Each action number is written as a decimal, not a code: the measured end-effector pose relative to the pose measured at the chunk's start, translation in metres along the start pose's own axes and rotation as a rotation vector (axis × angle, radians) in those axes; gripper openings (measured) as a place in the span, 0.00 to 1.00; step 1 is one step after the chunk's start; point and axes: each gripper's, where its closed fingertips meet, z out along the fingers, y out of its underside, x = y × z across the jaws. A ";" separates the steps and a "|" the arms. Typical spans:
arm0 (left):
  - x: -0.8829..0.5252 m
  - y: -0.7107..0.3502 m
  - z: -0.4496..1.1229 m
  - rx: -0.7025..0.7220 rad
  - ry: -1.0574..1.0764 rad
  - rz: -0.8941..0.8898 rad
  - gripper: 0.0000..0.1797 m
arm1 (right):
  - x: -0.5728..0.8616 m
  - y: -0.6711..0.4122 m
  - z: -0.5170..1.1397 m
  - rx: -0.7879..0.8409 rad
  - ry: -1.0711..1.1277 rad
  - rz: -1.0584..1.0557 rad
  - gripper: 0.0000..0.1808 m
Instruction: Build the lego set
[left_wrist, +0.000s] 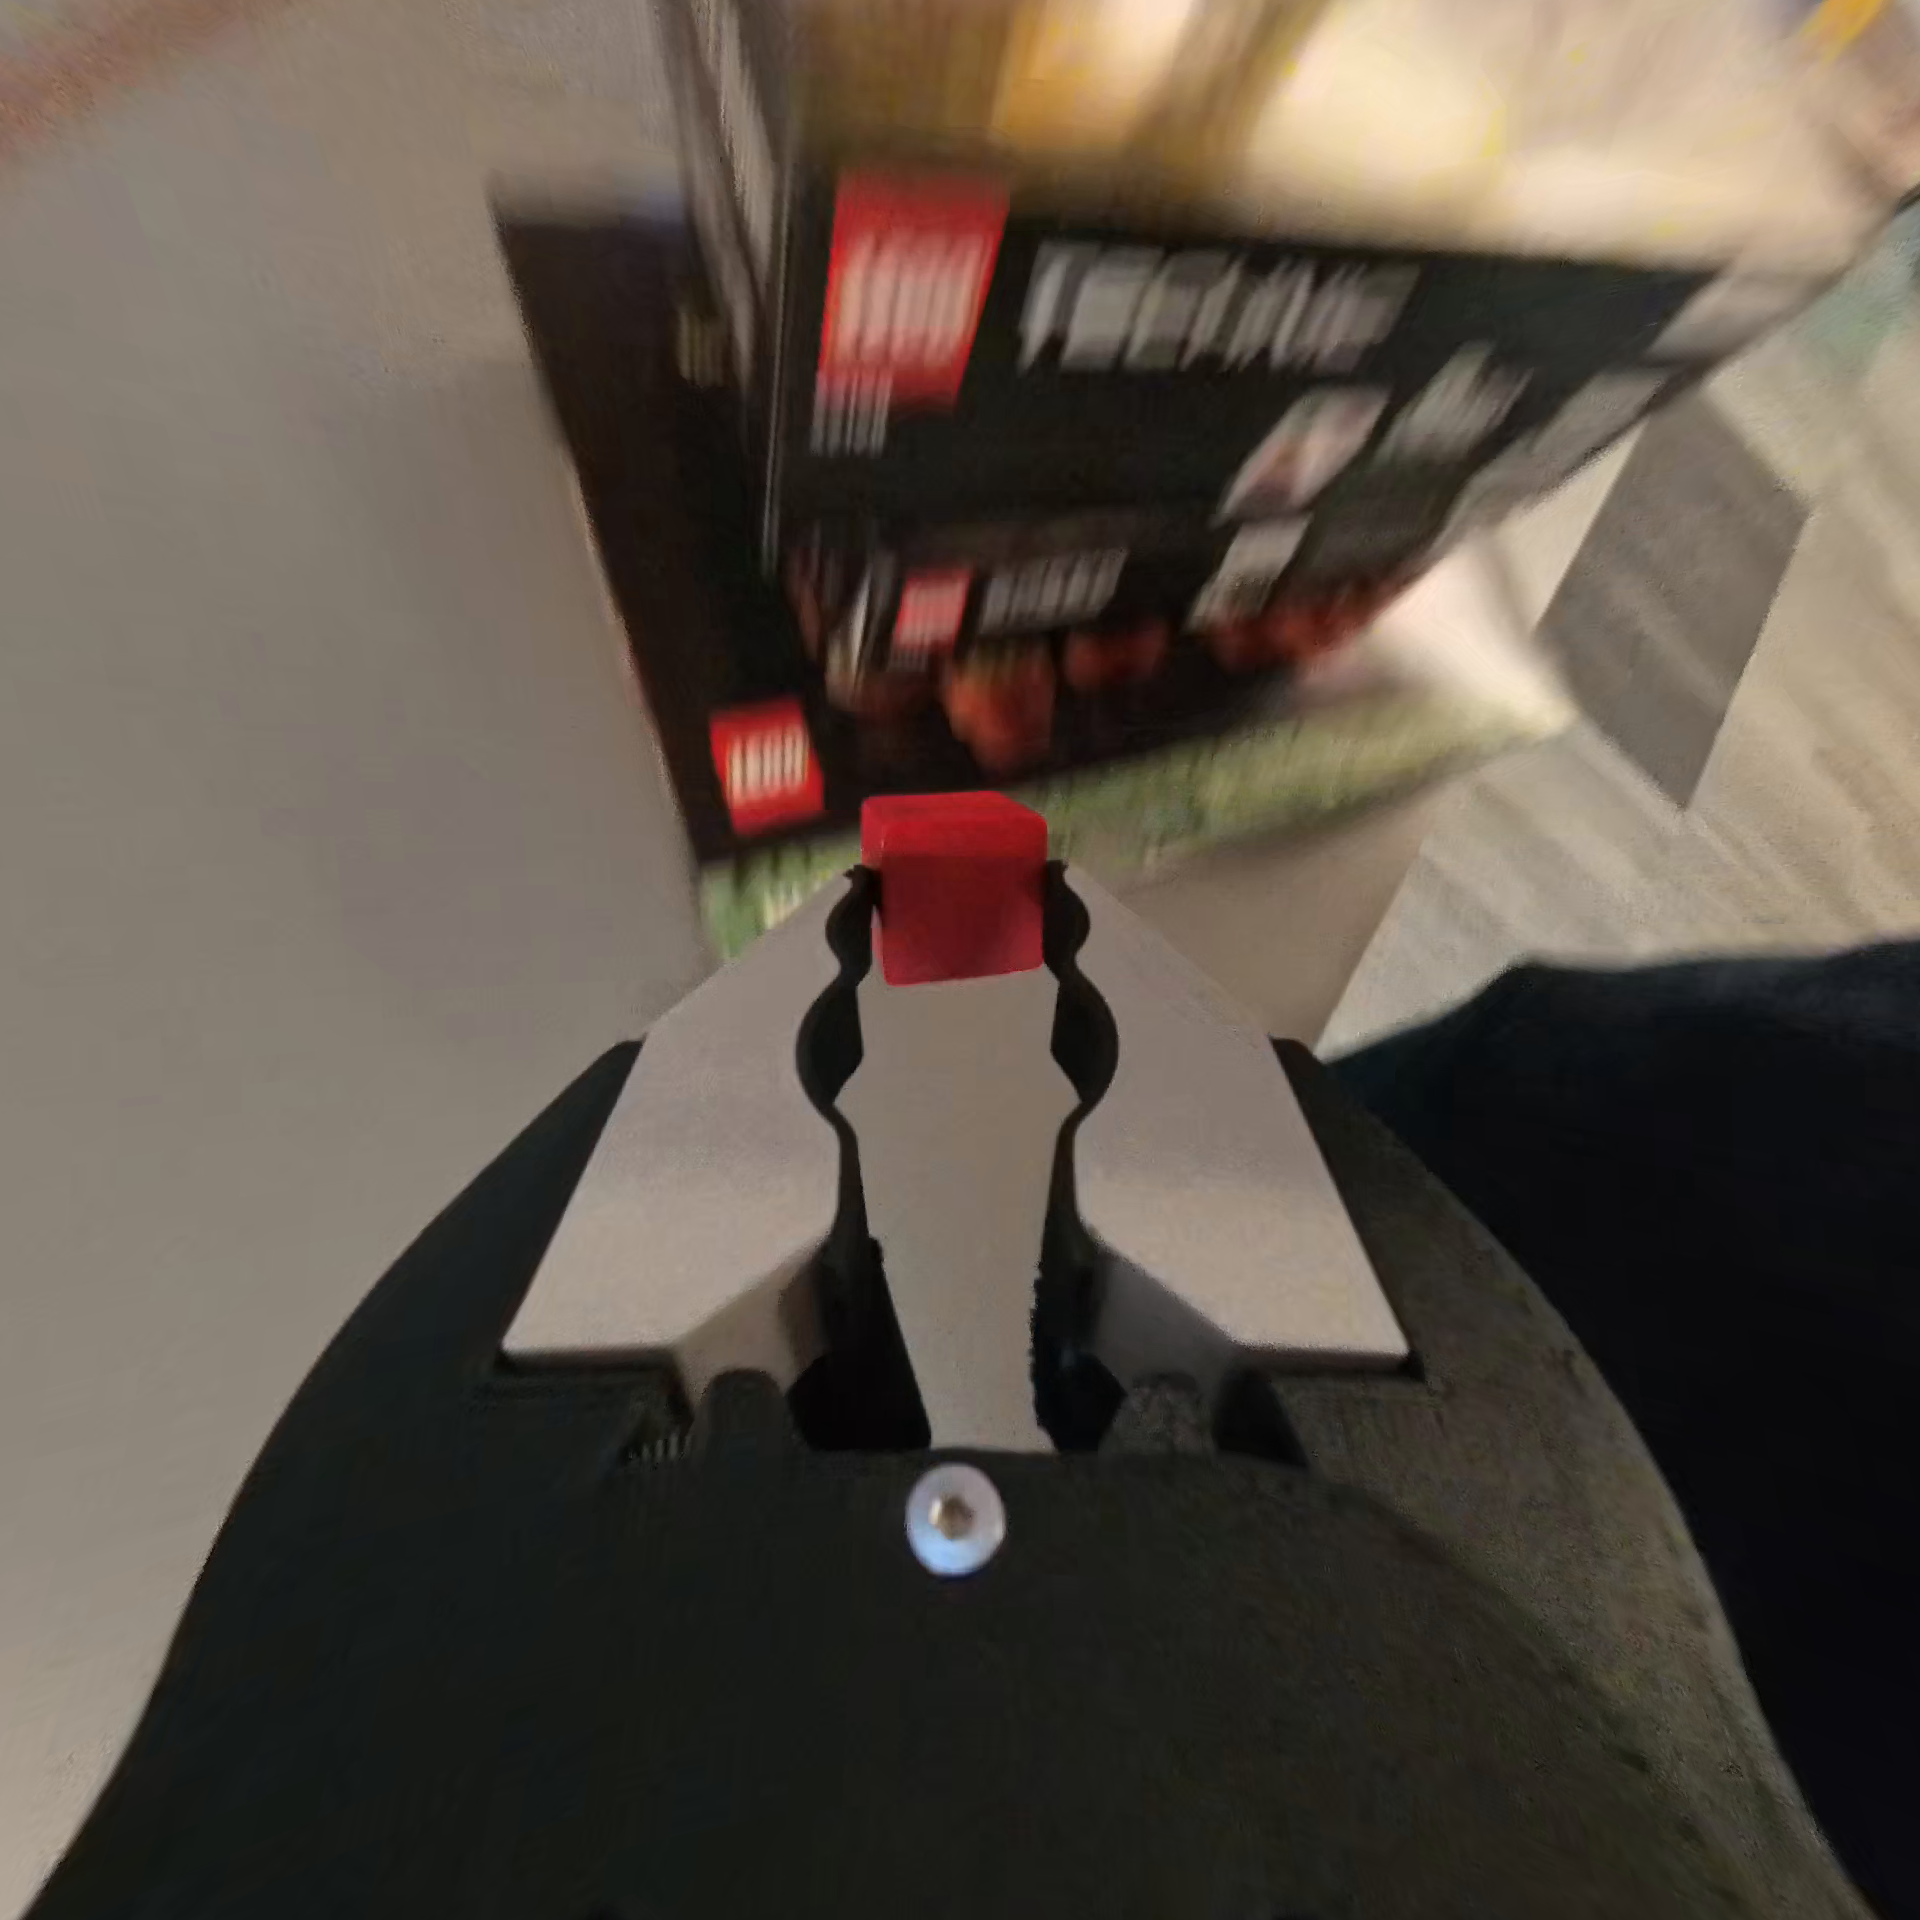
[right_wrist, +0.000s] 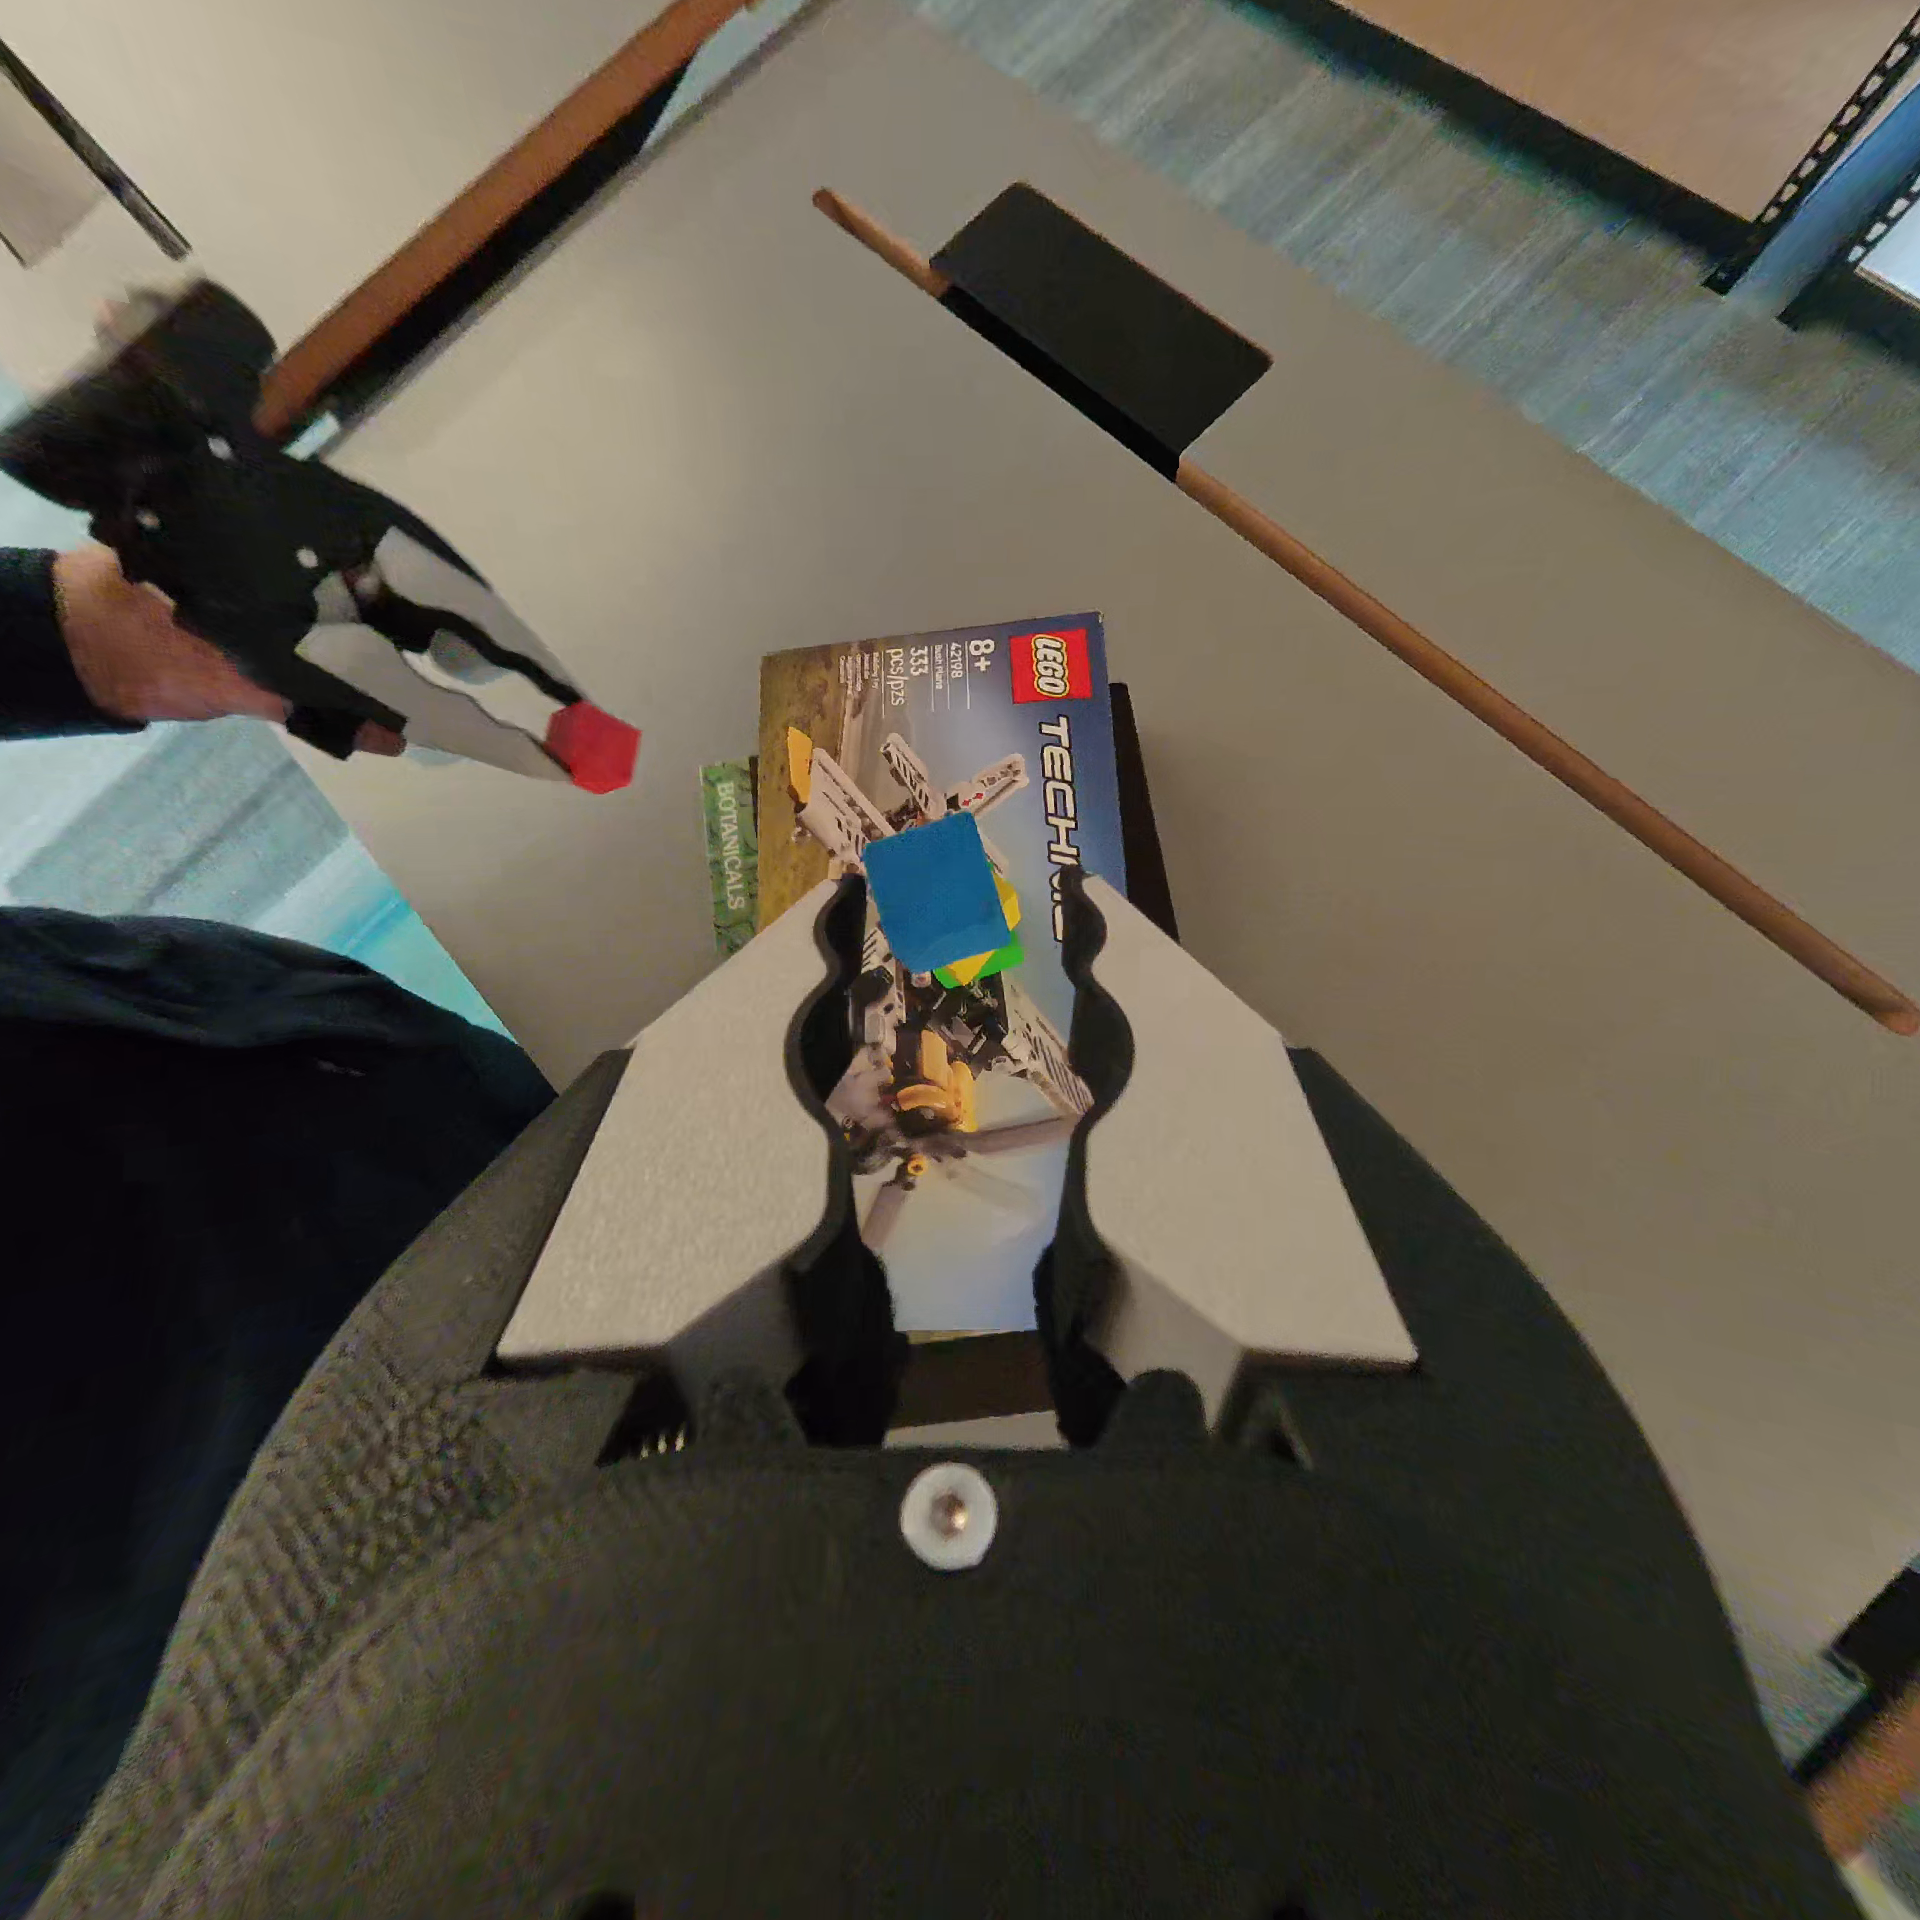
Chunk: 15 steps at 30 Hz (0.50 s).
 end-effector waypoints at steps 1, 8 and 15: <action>0.007 -0.037 -0.003 0.068 0.018 0.044 0.17 | 0.000 0.000 -0.002 0.013 -0.005 0.009 0.21; 0.083 -0.220 -0.007 0.383 0.193 0.287 0.17 | 0.000 0.000 -0.008 0.081 -0.024 0.053 0.21; 0.114 -0.256 0.022 0.395 0.230 0.386 0.17 | -0.001 0.013 -0.010 0.107 -0.055 0.095 0.21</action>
